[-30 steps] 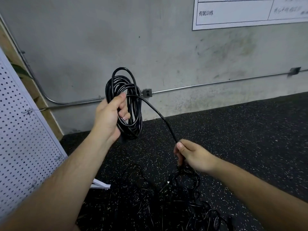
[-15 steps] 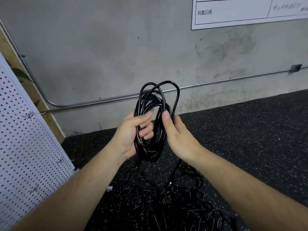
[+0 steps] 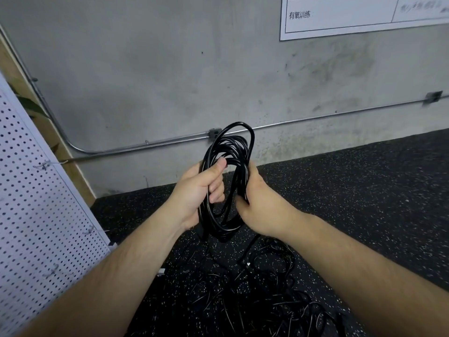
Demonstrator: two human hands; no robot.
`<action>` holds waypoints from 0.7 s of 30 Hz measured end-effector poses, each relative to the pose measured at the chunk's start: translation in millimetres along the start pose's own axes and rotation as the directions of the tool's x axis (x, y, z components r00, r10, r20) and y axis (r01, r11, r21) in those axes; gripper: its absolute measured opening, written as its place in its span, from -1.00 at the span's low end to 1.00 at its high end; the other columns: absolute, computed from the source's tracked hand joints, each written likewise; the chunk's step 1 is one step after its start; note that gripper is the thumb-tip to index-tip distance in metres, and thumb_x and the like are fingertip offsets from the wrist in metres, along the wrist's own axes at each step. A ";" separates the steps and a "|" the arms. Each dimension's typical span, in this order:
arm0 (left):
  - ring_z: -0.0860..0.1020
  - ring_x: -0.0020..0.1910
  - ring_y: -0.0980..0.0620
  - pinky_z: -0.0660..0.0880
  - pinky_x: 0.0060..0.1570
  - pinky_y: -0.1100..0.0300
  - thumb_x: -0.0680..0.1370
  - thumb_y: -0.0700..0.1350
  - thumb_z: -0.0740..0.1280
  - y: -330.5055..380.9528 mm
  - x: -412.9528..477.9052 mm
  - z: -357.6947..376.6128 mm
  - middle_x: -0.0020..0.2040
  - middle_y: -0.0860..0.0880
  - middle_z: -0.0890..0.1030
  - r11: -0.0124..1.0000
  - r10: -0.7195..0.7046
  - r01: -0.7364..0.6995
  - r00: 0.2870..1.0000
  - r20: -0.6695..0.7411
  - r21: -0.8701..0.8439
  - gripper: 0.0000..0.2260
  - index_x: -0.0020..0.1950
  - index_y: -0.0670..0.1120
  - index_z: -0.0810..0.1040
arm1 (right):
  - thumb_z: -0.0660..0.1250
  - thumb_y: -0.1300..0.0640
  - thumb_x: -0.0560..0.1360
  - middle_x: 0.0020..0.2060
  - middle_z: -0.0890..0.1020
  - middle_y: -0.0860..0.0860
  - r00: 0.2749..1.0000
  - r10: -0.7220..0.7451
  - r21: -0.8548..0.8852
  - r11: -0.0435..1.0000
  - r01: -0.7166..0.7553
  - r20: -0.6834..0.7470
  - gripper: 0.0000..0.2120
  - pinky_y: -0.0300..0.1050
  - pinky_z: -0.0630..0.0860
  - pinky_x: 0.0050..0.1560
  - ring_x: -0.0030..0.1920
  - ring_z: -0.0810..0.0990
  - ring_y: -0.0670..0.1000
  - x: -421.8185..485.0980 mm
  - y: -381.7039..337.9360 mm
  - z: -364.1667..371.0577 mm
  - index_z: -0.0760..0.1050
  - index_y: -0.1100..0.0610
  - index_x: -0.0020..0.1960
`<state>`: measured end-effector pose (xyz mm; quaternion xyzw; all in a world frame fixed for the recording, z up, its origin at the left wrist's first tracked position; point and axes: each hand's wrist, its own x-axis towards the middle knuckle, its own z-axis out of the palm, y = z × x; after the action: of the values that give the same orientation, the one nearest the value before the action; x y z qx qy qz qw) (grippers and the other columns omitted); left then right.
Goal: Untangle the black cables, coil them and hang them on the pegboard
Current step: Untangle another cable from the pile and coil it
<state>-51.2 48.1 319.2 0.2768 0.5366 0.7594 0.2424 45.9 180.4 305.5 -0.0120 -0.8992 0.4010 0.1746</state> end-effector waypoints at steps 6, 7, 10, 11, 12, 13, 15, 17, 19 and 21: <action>0.25 -0.49 0.09 0.27 -0.48 0.27 0.58 -0.15 0.39 -1.8 -4.2 -2.2 -0.39 -0.02 0.25 1.000 0.007 -0.006 0.999 -0.051 0.020 -0.77 -0.20 -0.07 0.38 | 0.32 0.21 0.57 0.37 0.43 0.22 0.991 0.055 -0.056 0.997 -0.049 0.125 -0.17 -0.14 0.57 -0.05 -0.07 0.64 -0.07 1.3 9.1 8.1 -0.16 0.08 0.62; 0.25 -0.50 0.09 0.26 -0.49 0.27 0.60 -0.18 0.37 -1.0 -4.0 -3.0 -0.40 -0.02 0.25 0.999 -0.004 0.006 0.999 -0.040 0.040 -0.78 -0.21 -0.06 0.41 | 0.37 0.20 0.54 0.26 0.52 0.15 0.984 0.086 0.028 0.995 -0.092 0.159 -0.18 -0.21 0.55 -0.11 -0.12 0.63 -0.14 0.7 8.3 5.2 -0.09 0.05 0.60; 0.23 -0.53 0.09 0.22 -0.48 0.25 0.63 -0.22 0.34 3.1 -3.2 -7.8 -0.43 -0.02 0.26 0.982 -0.031 0.027 0.999 0.016 0.186 -0.86 -0.12 -0.07 0.50 | 0.57 0.10 0.40 0.10 0.61 -0.02 0.971 0.232 0.299 0.924 -0.237 0.051 -0.14 -0.08 0.65 -0.03 -0.06 0.67 -0.13 2.8 4.0 -7.8 0.12 0.02 0.52; 0.22 -0.53 0.09 0.22 -0.48 0.24 0.62 -0.22 0.35 4.7 -3.6 -8.7 -0.45 0.00 0.28 0.967 -0.043 0.030 0.998 0.046 0.251 -0.93 -0.04 -0.10 0.51 | 0.61 0.07 0.36 0.17 0.60 -0.04 0.961 0.273 0.363 0.901 -0.238 -0.048 -0.04 -0.04 0.62 0.12 0.07 0.66 -0.08 5.2 3.6 -13.8 0.07 -0.01 0.56; 0.22 -0.54 0.10 0.23 -0.47 0.23 0.62 -0.22 0.35 5.5 -4.1 -9.2 -0.47 0.01 0.30 0.948 -0.064 0.038 0.995 0.072 0.316 -0.96 0.02 -0.13 0.51 | 0.62 0.06 0.34 0.27 0.54 -0.05 0.954 0.265 0.382 0.903 -0.195 -0.141 0.07 -0.06 0.56 0.22 0.17 0.61 -0.07 6.4 2.2 -20.8 -0.02 -0.08 0.60; 0.23 -0.55 0.10 0.23 -0.46 0.22 0.61 -0.25 0.36 5.3 -4.2 -9.7 -0.48 0.02 0.33 0.925 -0.088 0.047 0.992 0.092 0.377 -0.95 0.05 -0.14 0.52 | 0.63 0.07 0.33 0.34 0.46 -0.06 0.956 0.210 0.324 0.936 -0.136 -0.206 0.14 -0.11 0.52 0.24 0.22 0.58 -0.08 7.0 0.7 -27.1 -0.11 -0.15 0.62; 0.23 -0.57 0.11 0.23 -0.45 0.19 0.60 -0.31 0.36 5.0 -3.8 -9.6 -0.48 -0.01 0.35 0.881 -0.123 0.056 0.986 0.113 0.470 -0.90 0.05 -0.14 0.52 | 0.59 0.07 0.37 0.43 0.32 -0.08 0.979 0.043 0.035 0.999 -0.037 -0.200 0.11 -0.17 0.51 0.13 0.20 0.54 -0.12 4.9 -4.1 -35.7 -0.12 -0.23 0.61; 0.23 -0.58 0.09 0.24 -0.46 0.19 0.58 -0.35 0.36 5.0 -2.9 -9.3 -0.44 -0.07 0.33 0.854 -0.152 0.073 0.982 0.113 0.515 -0.85 0.06 -0.13 0.55 | 0.55 -0.01 0.38 0.47 0.26 -0.10 0.990 -0.033 -0.243 0.970 -0.002 -0.141 -0.04 -0.06 0.57 0.10 0.23 0.56 -0.01 1.8 -7.7 -35.5 0.04 -0.20 0.59; 0.23 -0.59 0.08 0.26 -0.47 0.19 0.57 -0.38 0.35 4.8 -3.1 -6.3 -0.44 -0.07 0.32 0.842 -0.177 0.082 0.976 0.128 0.534 -0.80 0.11 -0.14 0.56 | 0.51 -0.15 0.37 0.46 0.28 -0.09 0.986 -0.016 -0.454 0.889 -0.063 -0.169 -0.10 0.06 0.57 0.10 0.30 0.51 0.08 1.6 -6.6 -28.4 0.13 -0.10 0.57; 0.23 -0.60 0.07 0.26 -0.46 0.18 0.56 -0.41 0.32 3.9 -5.5 -0.1 -0.51 -0.07 0.30 0.827 -0.204 0.083 0.966 0.159 0.556 -0.77 0.15 -0.16 0.54 | 0.49 -0.19 0.36 0.44 0.31 -0.08 0.984 0.007 -0.562 0.820 -0.107 -0.177 -0.14 0.08 0.54 0.07 0.34 0.45 0.09 2.1 -5.9 -22.3 0.18 -0.08 0.54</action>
<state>-47.5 43.2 322.0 0.3719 0.7206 0.5212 0.2661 51.8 192.7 324.2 -0.1240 -0.9592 0.1170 0.2254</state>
